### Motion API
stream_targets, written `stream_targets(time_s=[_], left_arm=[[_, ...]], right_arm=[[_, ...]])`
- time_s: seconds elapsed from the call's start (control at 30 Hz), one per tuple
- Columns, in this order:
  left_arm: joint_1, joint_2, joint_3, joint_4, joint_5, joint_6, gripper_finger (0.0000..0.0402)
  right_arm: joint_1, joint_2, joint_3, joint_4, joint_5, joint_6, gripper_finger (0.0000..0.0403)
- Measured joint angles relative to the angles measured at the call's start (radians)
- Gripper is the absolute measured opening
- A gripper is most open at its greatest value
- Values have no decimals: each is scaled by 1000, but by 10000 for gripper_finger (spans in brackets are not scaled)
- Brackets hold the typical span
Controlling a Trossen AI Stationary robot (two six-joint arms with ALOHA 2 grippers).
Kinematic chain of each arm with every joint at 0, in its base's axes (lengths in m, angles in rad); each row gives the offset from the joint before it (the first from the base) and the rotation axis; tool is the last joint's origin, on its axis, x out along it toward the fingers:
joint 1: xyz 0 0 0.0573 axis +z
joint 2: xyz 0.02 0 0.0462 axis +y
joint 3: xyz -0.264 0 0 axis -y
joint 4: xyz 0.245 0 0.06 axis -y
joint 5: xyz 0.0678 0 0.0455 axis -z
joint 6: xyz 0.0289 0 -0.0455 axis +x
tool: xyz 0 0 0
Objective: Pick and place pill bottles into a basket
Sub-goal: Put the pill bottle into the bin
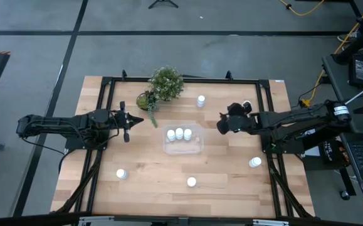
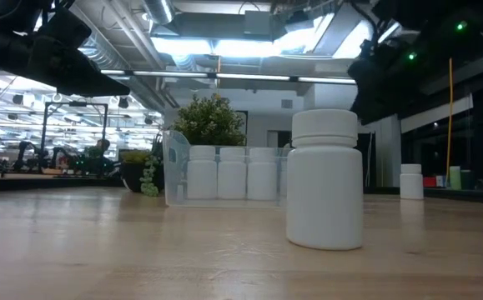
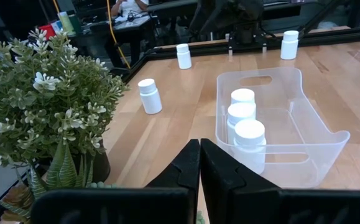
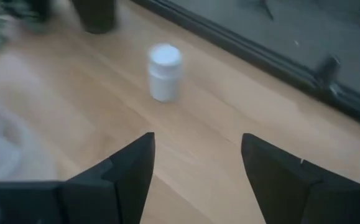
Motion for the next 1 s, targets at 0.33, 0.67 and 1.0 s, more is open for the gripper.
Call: stream_targets(time_s=[0.33, 0.67, 1.0], left_arm=[[0, 0, 0, 0, 0, 0, 6], [0, 0, 0, 8, 0, -2, 6], [0, 0, 0, 8, 1, -3, 6]], right_arm=[[-81, -1, 25, -268, -19, 294, 240], [-180, -2, 126, -530, -85, 444, 240], [-324, -2, 131, -584, -165, 440, 240]])
